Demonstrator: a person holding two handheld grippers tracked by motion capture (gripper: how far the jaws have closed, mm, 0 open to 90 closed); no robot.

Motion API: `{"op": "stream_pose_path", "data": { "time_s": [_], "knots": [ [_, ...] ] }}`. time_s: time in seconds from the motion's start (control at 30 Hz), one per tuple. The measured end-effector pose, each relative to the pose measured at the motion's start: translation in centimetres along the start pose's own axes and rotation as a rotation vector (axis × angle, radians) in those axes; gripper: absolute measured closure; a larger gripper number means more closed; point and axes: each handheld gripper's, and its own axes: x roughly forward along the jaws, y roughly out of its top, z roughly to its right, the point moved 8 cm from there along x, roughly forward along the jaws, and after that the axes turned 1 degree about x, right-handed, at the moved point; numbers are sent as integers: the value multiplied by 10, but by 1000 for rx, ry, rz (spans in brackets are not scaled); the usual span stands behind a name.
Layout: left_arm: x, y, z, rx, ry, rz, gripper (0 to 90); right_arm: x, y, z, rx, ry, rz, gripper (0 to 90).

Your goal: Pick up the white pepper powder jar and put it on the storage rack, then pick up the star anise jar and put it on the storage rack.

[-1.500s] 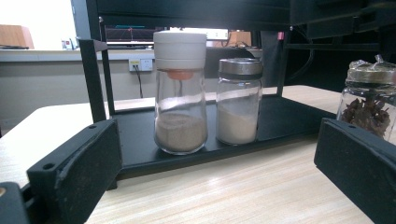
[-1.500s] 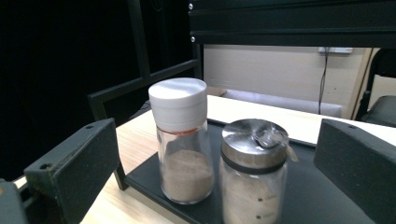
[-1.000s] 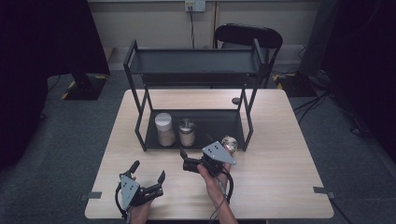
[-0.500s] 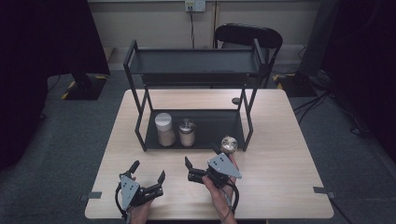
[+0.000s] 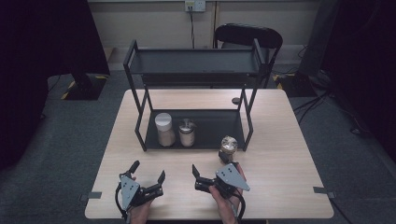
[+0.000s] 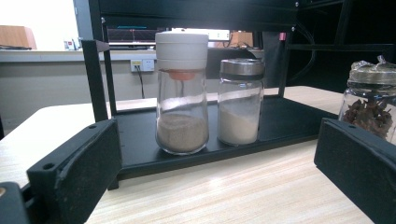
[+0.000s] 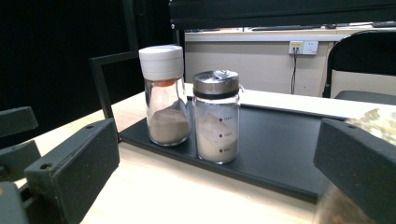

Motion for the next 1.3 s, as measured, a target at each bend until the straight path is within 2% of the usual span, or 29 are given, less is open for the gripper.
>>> {"op": "stream_pose_path", "data": {
  "time_s": [0.33, 0.63, 1.03, 1.3],
  "knots": [
    [0, 0, 0, -1, -3, -1, 1, -15, -10, 3, -13, -22, -12, 0],
    [0, 0, 0, -2, -4, -2, 1, -27, -15, 11, -16, -58, 8, 0],
    [0, 0, 0, -2, -5, -1, 1, -28, -28, 23, -6, -116, 15, 0],
    [0, 0, 0, 0, -3, 0, 1, -29, -36, 28, -30, -161, 18, 0]
  ]
}}
